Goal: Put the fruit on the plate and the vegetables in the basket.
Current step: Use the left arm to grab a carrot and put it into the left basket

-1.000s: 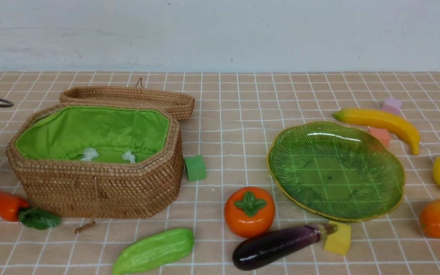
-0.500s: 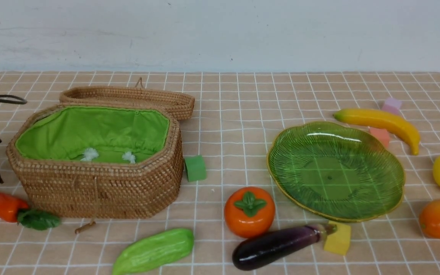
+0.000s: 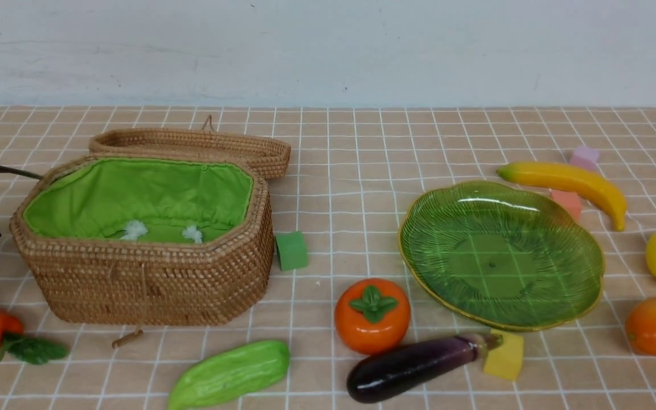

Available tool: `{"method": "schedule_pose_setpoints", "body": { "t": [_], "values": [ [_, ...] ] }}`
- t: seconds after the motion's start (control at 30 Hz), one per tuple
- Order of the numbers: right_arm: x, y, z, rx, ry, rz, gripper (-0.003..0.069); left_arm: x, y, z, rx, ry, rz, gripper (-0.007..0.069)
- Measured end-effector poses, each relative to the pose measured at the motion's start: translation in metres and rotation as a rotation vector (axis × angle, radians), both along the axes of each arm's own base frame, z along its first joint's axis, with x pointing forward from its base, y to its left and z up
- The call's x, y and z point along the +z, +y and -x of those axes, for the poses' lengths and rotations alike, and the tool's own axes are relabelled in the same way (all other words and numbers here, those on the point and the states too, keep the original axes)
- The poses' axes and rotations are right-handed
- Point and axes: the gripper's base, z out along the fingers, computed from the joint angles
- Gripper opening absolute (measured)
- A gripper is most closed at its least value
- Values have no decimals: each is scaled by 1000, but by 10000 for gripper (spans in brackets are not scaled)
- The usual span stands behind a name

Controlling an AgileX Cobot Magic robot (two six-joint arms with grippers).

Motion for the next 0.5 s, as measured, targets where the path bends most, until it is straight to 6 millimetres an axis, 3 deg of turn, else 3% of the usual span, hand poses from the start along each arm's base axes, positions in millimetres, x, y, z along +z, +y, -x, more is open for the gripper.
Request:
{"method": "schedule_pose_setpoints", "body": {
  "t": [0.1, 0.2, 0.3, 0.37, 0.4, 0.5],
  "values": [
    [1, 1, 1, 7, 6, -23, 19, 3, 1, -1, -4, -2, -6, 253],
    [3, 3, 2, 23, 7, -52, 19, 20, 2, 0, -38, -21, -35, 253],
    [5, 6, 3, 57, -16, -67, 19, 51, 2, 5, -103, -59, -94, 253],
    [6, 7, 4, 78, -31, -76, 19, 86, 1, 14, -169, -110, -167, 253],
    [7, 8, 4, 83, -35, -78, 20, 90, 1, 15, -175, -116, -175, 253],
    [9, 10, 6, 121, -59, -88, 20, 156, -10, 39, -329, -245, -314, 253]
  ]
}}
